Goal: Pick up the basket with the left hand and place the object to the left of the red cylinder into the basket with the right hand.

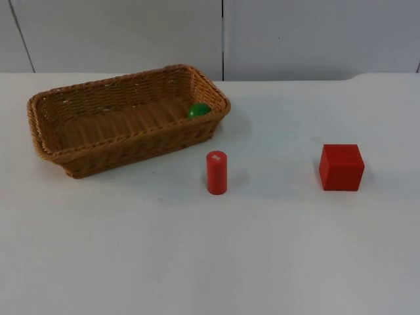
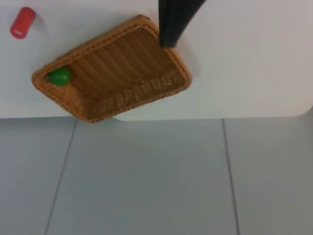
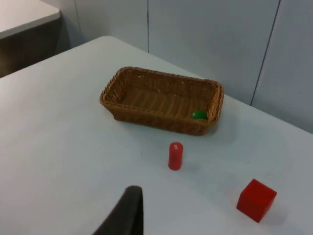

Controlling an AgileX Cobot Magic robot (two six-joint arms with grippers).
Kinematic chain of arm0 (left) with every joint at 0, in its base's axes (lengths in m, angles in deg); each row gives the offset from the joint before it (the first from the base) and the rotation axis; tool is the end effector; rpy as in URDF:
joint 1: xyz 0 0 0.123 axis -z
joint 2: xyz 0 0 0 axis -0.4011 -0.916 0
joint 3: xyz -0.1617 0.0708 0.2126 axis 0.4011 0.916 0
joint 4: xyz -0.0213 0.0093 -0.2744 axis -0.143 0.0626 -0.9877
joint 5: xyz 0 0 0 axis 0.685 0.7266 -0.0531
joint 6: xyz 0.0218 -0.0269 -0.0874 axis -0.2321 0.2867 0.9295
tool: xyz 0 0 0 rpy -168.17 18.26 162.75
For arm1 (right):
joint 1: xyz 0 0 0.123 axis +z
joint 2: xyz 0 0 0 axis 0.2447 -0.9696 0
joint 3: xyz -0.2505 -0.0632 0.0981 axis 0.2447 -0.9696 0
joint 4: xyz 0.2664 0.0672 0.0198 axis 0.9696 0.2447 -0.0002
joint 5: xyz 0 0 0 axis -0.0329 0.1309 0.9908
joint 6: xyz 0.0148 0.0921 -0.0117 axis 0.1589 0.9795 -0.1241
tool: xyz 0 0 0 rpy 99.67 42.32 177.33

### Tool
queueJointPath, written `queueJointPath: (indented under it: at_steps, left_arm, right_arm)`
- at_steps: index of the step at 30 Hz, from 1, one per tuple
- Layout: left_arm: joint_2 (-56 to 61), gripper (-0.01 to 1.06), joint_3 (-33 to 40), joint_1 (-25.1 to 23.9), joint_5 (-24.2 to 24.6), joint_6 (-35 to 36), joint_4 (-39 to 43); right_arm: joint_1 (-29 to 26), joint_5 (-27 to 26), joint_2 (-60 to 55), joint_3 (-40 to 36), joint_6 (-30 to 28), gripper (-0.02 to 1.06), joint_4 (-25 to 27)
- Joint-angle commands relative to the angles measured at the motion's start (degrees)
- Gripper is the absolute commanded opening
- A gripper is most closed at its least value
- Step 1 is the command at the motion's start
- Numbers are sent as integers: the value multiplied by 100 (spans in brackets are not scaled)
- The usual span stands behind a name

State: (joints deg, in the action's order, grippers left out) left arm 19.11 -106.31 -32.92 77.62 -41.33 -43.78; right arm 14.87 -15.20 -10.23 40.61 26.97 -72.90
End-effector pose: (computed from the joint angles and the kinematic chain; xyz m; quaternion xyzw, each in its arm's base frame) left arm 0.0890 -0.0140 0.3773 0.0313 0.8076 -0.0703 0.5847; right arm 0.0618 0.0479 0.3881 -0.2877 0.7707 0.1604 0.5455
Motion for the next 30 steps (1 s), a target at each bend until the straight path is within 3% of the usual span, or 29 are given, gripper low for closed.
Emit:
queueJointPath:
  at_steps: [1, 3, 7, 15, 18, 25, 30]
  left_arm:
    - [30, 97, 35, 222, 57, -36, -60]
    - [44, 97, 35, 744, 117, -36, 96]
    - [140, 97, 35, 1063, 153, -36, 225]
    - [863, 97, 565, 1040, 116, 95, 351]
    - [1420, 97, 1100, 1040, 78, 685, 843]
    - [2201, 97, 1432, 1040, 207, 1344, 1651]
    - [2315, 97, 1504, 1040, 611, 2032, 2441]
  right_arm:
    - [4, 60, 235, -235, 21, 104, 0]
    - [4, 153, 559, -548, 21, 104, 0]
    - [4, 429, 1111, -950, 76, 104, -10]
    - [4, 852, 1966, -1368, 136, 104, -53]
    - [4, 938, 2299, -1613, 154, 104, -65]
    - [18, 1096, 2299, -1741, 202, 104, -218]
    - [18, 1049, 2299, -1878, 562, 104, -431]
